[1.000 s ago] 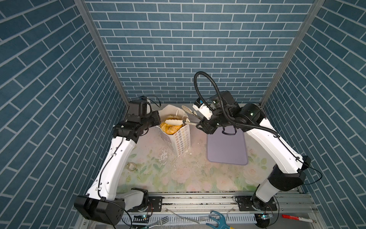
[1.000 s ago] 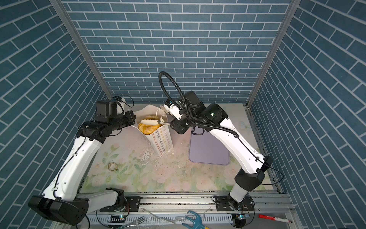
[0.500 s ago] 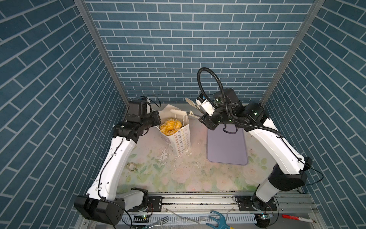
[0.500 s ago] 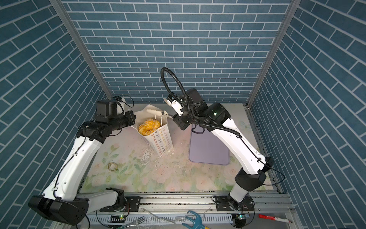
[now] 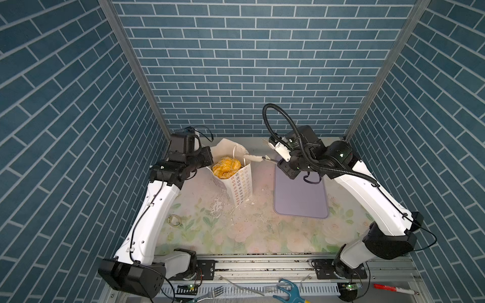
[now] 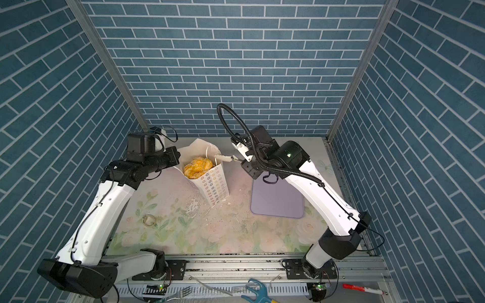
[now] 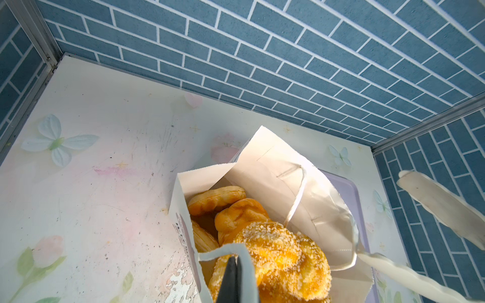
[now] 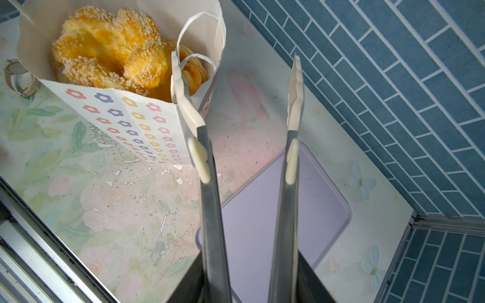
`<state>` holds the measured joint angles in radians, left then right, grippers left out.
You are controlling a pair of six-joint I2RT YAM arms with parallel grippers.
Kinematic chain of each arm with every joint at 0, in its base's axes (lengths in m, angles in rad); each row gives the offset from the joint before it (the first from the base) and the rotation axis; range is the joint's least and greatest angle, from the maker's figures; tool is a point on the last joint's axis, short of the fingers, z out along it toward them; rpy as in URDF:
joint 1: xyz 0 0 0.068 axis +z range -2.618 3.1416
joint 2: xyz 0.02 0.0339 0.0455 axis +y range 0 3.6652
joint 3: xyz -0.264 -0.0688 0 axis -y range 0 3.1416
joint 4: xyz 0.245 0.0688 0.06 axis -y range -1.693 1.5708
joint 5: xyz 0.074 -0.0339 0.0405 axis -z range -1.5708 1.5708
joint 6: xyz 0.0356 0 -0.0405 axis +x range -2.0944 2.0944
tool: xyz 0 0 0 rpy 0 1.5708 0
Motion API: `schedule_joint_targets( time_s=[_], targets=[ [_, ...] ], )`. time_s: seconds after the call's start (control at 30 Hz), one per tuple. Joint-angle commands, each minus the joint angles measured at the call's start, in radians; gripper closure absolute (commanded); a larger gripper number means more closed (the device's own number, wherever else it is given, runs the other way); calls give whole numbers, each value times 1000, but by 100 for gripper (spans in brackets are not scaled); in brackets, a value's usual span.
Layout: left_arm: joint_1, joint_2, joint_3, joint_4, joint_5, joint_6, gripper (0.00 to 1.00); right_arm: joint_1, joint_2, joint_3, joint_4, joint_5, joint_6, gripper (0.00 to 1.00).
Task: Place the fake bread into the paper bag
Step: 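Open the tongs to drop the sugar-coated bun into the bag, then swing the empty tongs back away from the bag, right gripper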
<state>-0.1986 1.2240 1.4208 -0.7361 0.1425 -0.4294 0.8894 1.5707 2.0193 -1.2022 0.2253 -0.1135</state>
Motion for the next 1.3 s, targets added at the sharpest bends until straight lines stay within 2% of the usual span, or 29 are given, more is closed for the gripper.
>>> schedule_joint_targets(
  time_s=[0.0, 0.27, 0.4, 0.73, 0.93, 1.13, 1.27],
  targets=[
    [0, -4, 27, -13, 3, 14, 100, -2, -40, -1, -16, 39, -39, 53],
    [-1, 1, 23, -9, 8, 9, 100, -2, -73, -33, -26, 68, -34, 53],
    [-1, 2, 25, -6, 13, 5, 100, -2, -37, -19, -40, 37, -34, 53],
    [0, 2, 24, -7, 14, 5, 100, 4, 67, 100, -47, -18, -41, 53],
    [-1, 2, 22, -7, 16, 4, 100, 10, 151, 193, -88, 30, -43, 53],
    [0, -1, 21, -7, 16, 4, 100, 24, 196, 278, -36, 42, -39, 53],
    [-1, -1, 20, -7, 16, 5, 100, 23, 168, 245, 64, 33, -10, 53]
  ],
)
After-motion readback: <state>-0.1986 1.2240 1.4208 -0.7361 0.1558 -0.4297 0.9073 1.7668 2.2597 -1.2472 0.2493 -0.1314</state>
